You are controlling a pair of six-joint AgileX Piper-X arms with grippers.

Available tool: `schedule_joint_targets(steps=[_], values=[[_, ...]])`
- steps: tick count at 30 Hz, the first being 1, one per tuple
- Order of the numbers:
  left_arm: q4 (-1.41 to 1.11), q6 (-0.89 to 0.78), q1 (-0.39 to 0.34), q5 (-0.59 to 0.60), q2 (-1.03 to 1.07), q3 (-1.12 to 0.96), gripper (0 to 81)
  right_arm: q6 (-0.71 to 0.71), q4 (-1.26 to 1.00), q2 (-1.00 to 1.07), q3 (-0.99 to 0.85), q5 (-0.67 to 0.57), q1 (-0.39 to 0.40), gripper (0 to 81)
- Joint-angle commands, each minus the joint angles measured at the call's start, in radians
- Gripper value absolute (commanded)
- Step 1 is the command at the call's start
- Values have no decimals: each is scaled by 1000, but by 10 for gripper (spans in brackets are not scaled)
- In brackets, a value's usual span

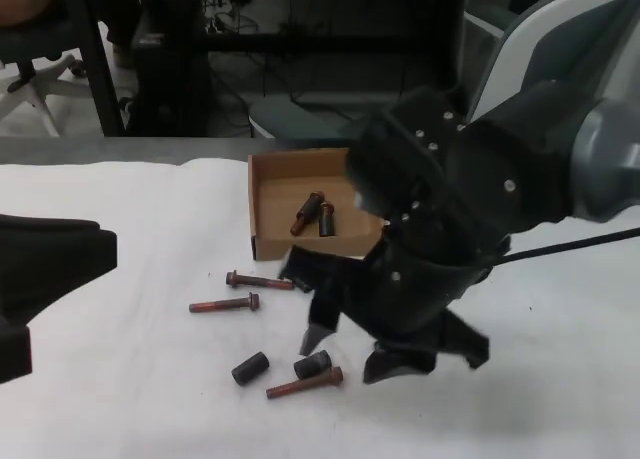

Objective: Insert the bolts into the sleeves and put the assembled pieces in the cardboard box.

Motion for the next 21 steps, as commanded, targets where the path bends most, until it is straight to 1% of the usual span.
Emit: schedule_joint_targets(steps=[1, 3, 8, 12, 15, 17, 21], values=[[-14, -20, 3, -2, -4, 0, 157, 188, -35, 11, -9, 10, 27, 554], [-14, -47, 3, -2, -4, 0, 157, 290, -66, 33, -9, 15, 47, 554], [-14, -82, 3, -2, -4, 0, 157, 492, -113, 95, -9, 18, 97, 554], [-14, -109, 3, -2, -4, 0, 157, 612, -123, 121, -9, 102, 126, 554], [-14, -116, 3, 3, -4, 0, 157, 657, -128, 121, -9, 178, 125, 554], [-14, -116, 3, 3, -4, 0, 157, 662, -132, 121, -9, 201, 122, 545], [-14, -116, 3, 3, -4, 0, 157, 670, -134, 123, -9, 274, 120, 451]])
